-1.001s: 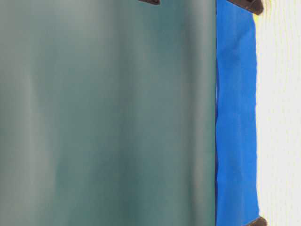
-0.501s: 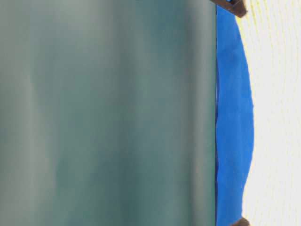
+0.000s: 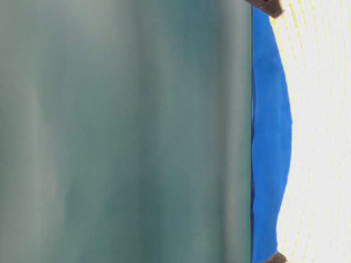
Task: Fold the yellow towel.
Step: 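Grasp top corners with both grippers and fold them down toward the bottom edge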
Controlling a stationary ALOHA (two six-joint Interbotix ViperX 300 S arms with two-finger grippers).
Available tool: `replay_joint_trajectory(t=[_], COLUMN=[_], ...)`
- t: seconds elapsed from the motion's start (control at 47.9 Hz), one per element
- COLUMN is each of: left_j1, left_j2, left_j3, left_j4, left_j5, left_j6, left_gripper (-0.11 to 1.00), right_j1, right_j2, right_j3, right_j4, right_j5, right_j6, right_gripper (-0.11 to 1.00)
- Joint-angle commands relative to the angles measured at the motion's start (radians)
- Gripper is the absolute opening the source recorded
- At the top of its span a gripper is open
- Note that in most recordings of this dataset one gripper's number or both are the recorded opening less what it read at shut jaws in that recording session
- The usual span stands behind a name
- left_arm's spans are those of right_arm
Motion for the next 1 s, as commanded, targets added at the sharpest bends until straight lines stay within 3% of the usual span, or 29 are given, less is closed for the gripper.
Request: replay_joint_trajectory(t=[0.0,0.25,0.48,0.688,0.814,0.98], left_j1=[-0.032,-0.183,-0.342,-0.488,-0.549,-0.615], left_j2=[-0.025,-0.084,-0.124,-0.135,-0.132,-0.114], left_j3=[0.005,0.031,0.044,0.055,0.055,0.041], left_j4=[-0.005,-0.002,-0.005,-0.002,-0.005,-0.002], left_j5=[-0.014,-0.021,-0.017,-0.017,-0.021,-0.021], left_j6=[-0.015,-0.066,-0.124,-0.207,-0.242,-0.267], left_gripper=[0.05,0.05,0.05,0.05,0.05,0.05], right_j1=[0.032,0.170,0.359,0.515,0.589,0.666], right_j2=[-0.031,-0.109,-0.153,-0.147,-0.132,-0.109], right_j3=[0.003,0.048,0.083,0.080,0.074,0.054], right_j4=[0.021,0.120,0.227,0.296,0.354,0.397], right_j5=[-0.003,0.000,0.000,-0.005,-0.006,-0.006], right_j6=[0.002,0.002,0.003,0.002,0.002,0.002], right_gripper=[0.04,0.04,0.04,0.04,0.04,0.04])
